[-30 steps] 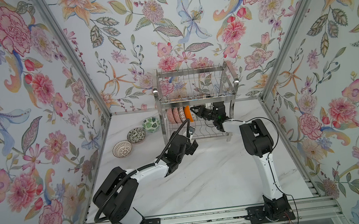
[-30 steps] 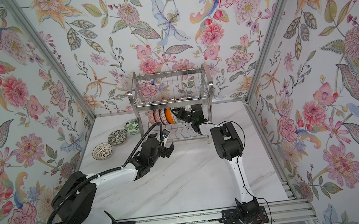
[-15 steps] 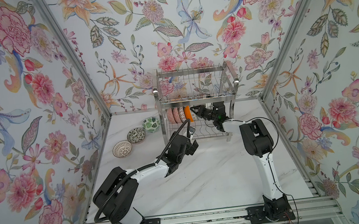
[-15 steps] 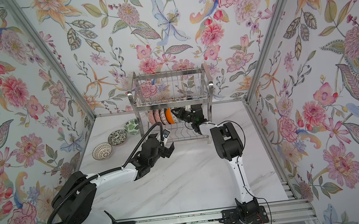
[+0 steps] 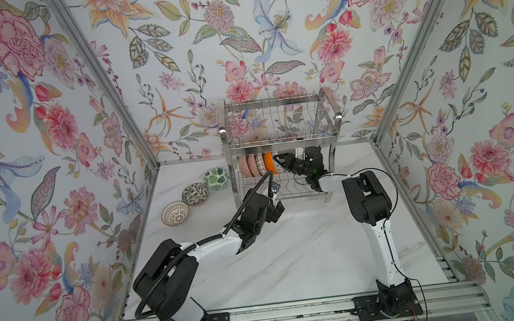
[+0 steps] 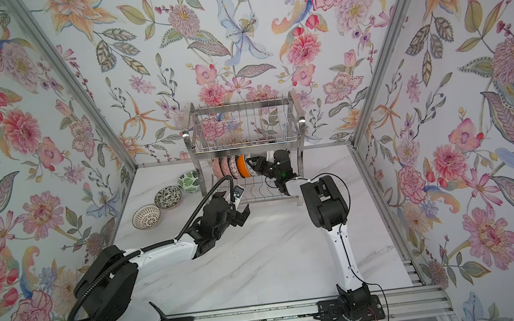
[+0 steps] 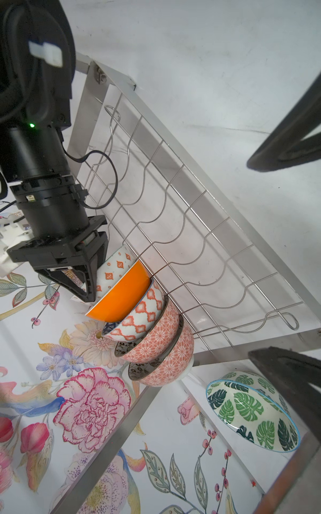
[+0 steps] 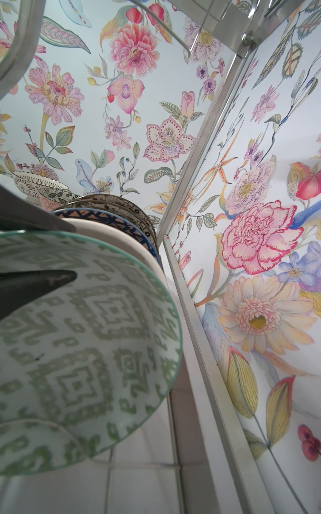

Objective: Load bowls into a dish rack
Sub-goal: Place the bowl in the dish rack, then pick up the bowl from the top-left of the table.

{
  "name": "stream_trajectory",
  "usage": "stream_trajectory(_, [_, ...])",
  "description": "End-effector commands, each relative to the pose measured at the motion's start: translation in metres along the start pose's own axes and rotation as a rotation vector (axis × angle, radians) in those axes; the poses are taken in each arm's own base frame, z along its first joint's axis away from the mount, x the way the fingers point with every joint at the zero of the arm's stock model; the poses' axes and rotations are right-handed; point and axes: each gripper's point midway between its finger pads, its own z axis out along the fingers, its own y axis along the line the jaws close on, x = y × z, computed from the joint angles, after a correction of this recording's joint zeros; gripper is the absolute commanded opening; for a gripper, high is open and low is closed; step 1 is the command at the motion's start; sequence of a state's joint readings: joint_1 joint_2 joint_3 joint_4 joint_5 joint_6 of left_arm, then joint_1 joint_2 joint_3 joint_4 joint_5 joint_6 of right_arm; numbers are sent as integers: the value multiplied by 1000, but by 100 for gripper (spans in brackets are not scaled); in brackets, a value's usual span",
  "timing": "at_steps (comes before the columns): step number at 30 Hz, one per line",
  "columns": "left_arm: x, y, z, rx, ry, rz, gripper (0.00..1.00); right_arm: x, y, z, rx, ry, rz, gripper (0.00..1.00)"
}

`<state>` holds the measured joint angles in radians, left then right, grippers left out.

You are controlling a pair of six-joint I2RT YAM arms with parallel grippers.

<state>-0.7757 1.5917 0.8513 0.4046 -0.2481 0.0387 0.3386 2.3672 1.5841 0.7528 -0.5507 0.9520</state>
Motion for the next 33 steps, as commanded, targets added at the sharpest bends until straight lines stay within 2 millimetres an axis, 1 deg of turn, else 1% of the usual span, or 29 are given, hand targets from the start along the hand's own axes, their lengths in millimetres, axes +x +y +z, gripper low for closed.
stream_trajectory(1, [1,-2,-2,-12,7,18,99,-23,10,-13,-13,-58,-8,26])
stream_trajectory(7, [0,-1,-3,-14,3,17,99,-27,13,-18,-8,-85,-11,28])
stream_trajectory(20, [-1,-2,-4,-14,0,17,99,-29,19,-23,-12,-107,-12,35])
stream_trajectory(33, [-3,-2,-6,-18,-4,16,99,-32,25,-32,8,-155,-15,46])
